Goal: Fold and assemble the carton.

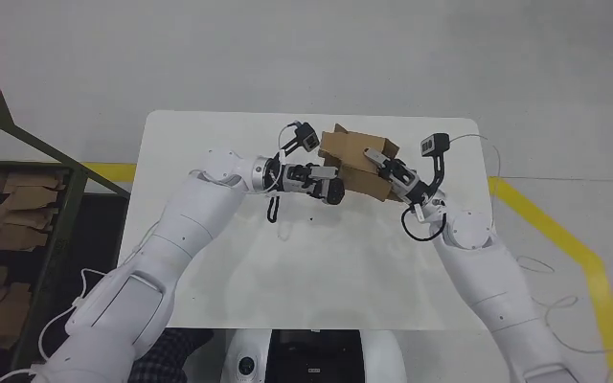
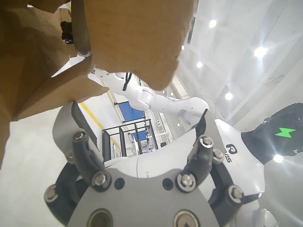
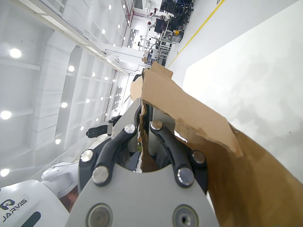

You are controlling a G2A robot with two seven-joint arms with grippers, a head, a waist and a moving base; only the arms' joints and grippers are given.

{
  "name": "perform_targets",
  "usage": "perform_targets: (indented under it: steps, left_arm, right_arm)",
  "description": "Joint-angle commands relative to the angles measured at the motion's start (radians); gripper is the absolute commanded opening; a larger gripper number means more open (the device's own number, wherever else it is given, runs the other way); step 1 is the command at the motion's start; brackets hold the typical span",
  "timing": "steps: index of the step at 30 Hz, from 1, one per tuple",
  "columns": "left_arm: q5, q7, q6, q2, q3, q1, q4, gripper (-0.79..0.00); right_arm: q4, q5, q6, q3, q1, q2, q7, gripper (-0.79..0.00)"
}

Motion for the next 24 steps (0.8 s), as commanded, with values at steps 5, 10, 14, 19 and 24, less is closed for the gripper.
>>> perform_targets:
  steps: [5, 10, 14, 19, 24]
  left_arm:
    - [-0.003, 0.002, -0.003, -0.011, 0.004, -0.008, 0.027, 0.000]
    - [-0.006, 0.002, -0.014, -0.015, -0.004, -0.010, 0.042, 0.000]
    - [-0.004, 0.001, -0.016, -0.015, -0.015, -0.009, 0.047, 0.000]
    - [-0.001, -0.003, -0.018, -0.015, -0.028, -0.004, 0.041, 0.000]
    - [0.004, -0.003, -0.015, -0.015, -0.037, 0.001, 0.037, 0.000]
  right_arm:
    - [-0.017, -0.006, 0.015, 0.012, -0.017, 0.001, 0.010, -0.785]
    - [-0.028, -0.006, 0.026, 0.020, -0.033, 0.001, 0.027, -0.785]
    - [-0.033, -0.007, 0.031, 0.028, -0.044, 0.002, 0.035, -0.785]
    - [-0.042, -0.011, 0.034, 0.040, -0.060, 0.002, 0.039, -0.785]
    - [-0.056, -0.016, 0.037, 0.050, -0.074, 0.004, 0.048, -0.785]
